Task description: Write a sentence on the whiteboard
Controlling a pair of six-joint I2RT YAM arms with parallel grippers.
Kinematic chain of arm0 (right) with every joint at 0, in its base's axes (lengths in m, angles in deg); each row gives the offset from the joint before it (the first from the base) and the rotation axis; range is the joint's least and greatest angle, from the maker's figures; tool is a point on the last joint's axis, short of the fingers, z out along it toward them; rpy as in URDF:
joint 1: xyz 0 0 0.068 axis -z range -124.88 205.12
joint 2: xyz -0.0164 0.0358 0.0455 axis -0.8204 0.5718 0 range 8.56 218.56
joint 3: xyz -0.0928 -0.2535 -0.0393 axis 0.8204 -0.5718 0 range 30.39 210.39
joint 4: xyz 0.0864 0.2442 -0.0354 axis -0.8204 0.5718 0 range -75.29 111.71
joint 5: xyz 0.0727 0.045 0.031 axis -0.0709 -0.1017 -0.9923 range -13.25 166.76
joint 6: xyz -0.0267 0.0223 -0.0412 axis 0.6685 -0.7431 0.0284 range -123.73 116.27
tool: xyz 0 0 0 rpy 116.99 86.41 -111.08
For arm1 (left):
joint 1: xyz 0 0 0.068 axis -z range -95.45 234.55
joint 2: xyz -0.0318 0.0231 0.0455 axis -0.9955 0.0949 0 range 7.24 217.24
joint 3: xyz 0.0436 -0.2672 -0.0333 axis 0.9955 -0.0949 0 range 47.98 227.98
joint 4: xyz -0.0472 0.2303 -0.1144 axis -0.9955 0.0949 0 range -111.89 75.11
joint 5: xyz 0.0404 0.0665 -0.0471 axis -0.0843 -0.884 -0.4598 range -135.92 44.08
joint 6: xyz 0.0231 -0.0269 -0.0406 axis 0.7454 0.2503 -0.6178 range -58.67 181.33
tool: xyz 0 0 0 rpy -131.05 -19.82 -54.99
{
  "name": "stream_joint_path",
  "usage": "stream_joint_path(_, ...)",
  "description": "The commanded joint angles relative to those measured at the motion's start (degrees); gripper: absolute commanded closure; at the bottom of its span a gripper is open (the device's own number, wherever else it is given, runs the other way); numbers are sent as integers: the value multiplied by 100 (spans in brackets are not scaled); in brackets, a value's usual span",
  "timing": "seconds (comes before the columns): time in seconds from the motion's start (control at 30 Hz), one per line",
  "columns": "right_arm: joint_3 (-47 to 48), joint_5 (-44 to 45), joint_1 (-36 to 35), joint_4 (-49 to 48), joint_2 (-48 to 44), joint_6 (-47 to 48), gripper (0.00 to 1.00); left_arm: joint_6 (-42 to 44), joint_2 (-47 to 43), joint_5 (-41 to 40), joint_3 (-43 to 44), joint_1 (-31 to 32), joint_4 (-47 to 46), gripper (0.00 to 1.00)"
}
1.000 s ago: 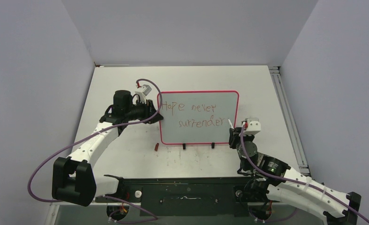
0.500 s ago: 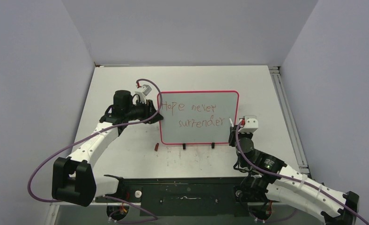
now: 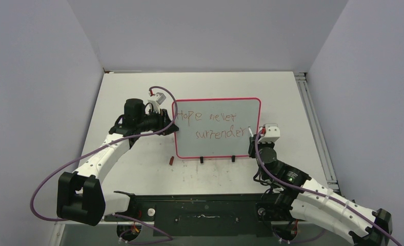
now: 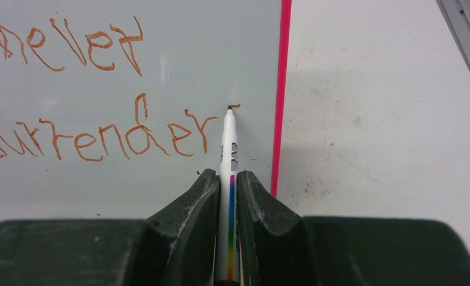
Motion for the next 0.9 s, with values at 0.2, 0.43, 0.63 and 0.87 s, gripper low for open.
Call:
stream_joint_path(0.2,22,-342,55,-40,40,-160,95,14,-165,87,60,37,-66,70)
stream_joint_path(0.43,14,-250,53,288,-25,-450,95,14,-189,86,51,31,-66,70)
stream_joint_path(0.63,32,-140,46,513,-102,-642,95,14,-192,87,57,39,-66,70)
stream_joint_path(0.87,91,108,46,719,-27,-861,95,14,-204,83,51,37,-66,70)
